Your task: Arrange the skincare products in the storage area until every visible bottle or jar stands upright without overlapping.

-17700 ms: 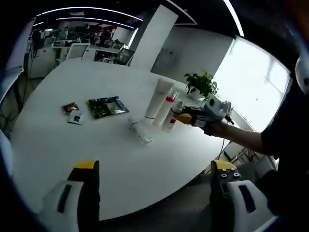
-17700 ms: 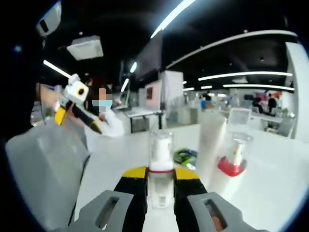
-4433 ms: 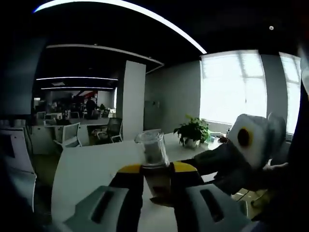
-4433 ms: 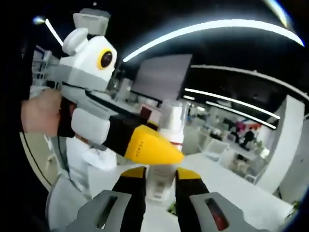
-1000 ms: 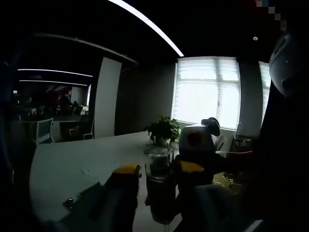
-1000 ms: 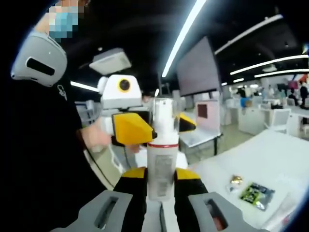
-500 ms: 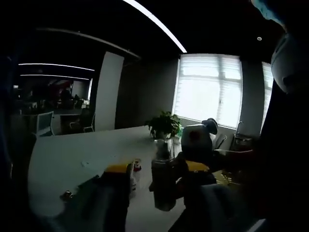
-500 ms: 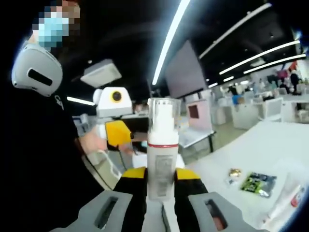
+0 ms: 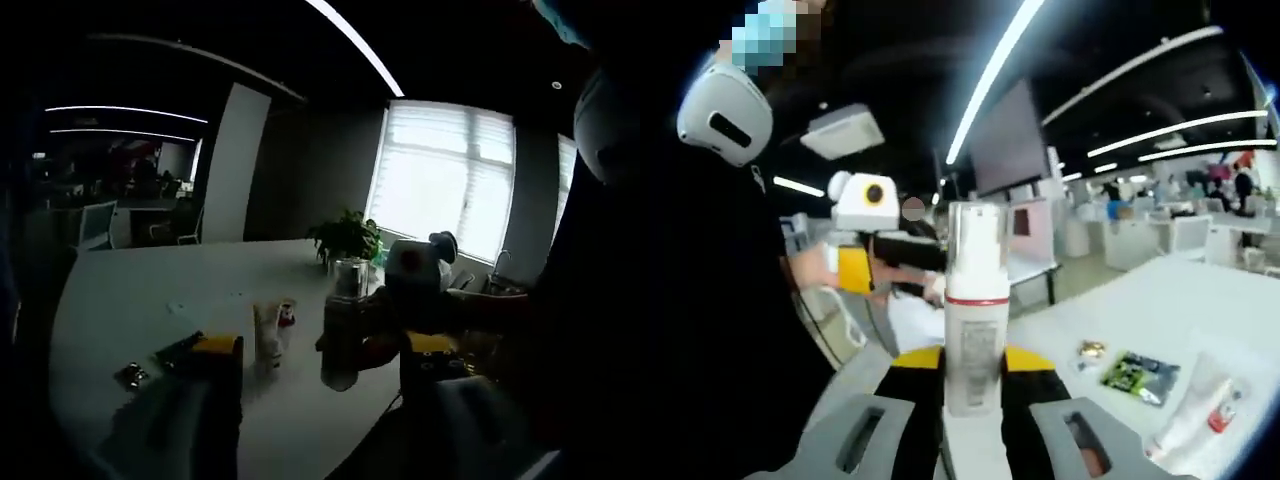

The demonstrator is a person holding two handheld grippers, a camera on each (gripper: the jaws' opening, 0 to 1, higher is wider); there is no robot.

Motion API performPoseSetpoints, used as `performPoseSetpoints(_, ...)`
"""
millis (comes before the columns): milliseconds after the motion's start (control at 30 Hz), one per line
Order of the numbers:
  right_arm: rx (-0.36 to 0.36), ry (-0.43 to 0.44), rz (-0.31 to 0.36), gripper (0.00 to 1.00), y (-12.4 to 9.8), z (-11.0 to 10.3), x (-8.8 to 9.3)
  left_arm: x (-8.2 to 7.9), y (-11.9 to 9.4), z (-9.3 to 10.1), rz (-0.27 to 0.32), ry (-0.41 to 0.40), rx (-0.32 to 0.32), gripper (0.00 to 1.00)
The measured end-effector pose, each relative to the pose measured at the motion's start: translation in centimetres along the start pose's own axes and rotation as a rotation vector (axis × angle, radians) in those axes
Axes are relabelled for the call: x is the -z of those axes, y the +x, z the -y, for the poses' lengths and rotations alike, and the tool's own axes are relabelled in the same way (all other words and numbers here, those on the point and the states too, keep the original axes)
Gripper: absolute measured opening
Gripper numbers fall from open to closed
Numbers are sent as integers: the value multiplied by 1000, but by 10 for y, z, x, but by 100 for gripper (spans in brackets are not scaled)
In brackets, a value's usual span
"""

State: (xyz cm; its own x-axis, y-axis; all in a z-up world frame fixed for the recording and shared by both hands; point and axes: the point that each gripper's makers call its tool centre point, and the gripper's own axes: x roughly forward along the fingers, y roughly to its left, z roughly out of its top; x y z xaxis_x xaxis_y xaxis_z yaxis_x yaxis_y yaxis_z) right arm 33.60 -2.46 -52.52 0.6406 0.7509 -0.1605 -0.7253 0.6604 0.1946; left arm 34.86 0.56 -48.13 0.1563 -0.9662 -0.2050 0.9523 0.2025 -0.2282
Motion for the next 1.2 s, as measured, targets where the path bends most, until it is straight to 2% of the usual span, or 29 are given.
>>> performPoseSetpoints(233, 38, 17, -11, 12, -10, 22, 15, 15, 2, -12, -45, -16, -23, 72)
performPoseSetpoints(400, 64, 25, -30, 12, -16, 41, 30, 31, 7, -25, -108, 11, -56, 80)
performPoseSetpoints(567, 80, 20, -43, 12, -20, 54, 40, 35, 11, -26, -132, 38, -48, 85)
performPoseSetpoints(767, 112, 24, -27, 12, -23, 67, 45, 48, 16, -25, -162, 9, -40, 90)
performPoseSetpoints(900, 139, 20, -59, 12, -26, 75, 56, 51, 17, -20, -160, 1, -25, 98)
performPoseSetpoints(1000, 151, 3, -90, 12, -28, 80, 64, 53, 18, -18, -159, 12, -21, 99)
performPoseSetpoints(1200, 170, -4, -107, 12, -34, 92, 76, 61, 18, -20, -185, 5, -37, 99)
